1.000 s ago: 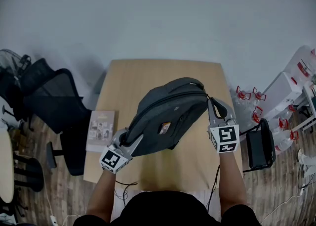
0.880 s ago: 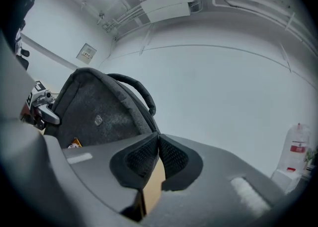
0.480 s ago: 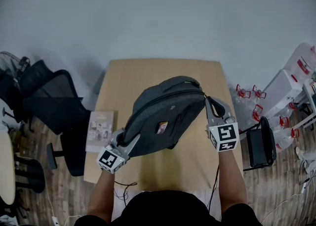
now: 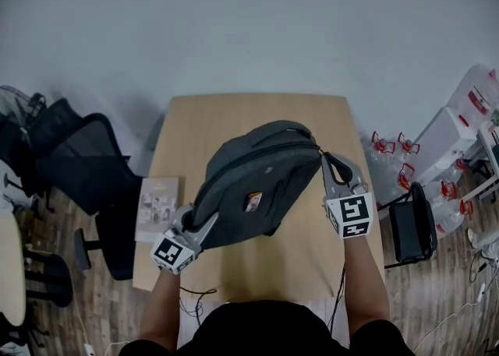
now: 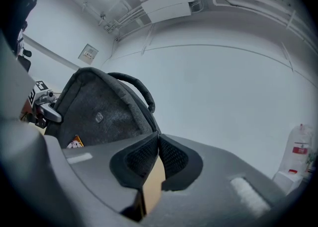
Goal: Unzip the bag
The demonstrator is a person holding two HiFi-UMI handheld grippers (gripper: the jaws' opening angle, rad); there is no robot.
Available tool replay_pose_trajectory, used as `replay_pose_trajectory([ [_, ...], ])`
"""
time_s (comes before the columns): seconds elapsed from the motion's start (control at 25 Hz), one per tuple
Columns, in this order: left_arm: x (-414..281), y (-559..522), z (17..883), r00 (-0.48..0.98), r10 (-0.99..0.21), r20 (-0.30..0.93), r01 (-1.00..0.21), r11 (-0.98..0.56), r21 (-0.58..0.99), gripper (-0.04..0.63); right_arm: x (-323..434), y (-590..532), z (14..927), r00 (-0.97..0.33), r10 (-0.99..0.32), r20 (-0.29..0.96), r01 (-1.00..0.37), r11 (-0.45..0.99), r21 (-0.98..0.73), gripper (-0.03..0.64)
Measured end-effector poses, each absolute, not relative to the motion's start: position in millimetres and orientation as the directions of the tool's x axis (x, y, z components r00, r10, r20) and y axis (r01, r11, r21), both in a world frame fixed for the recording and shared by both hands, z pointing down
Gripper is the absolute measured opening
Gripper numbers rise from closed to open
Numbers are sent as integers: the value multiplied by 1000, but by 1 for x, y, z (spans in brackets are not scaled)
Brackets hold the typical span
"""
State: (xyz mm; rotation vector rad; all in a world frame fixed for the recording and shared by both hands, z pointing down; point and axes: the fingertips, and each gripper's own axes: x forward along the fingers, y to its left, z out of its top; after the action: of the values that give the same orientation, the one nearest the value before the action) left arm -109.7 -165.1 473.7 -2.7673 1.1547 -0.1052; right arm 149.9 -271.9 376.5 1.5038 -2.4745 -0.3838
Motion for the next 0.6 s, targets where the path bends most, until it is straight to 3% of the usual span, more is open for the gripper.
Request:
replay_pose_trajectory([
  [0.4,-122,-159,482,670,-742,38,-734,-668,-123,152,128,-251,361,-504,-864,-2,-786,457,416,14],
  [0.6,-131,-158,478,635,-771,57,-762,-636,-121,245,104,-234,351,-547,-837,-19,-748,479,459,14],
])
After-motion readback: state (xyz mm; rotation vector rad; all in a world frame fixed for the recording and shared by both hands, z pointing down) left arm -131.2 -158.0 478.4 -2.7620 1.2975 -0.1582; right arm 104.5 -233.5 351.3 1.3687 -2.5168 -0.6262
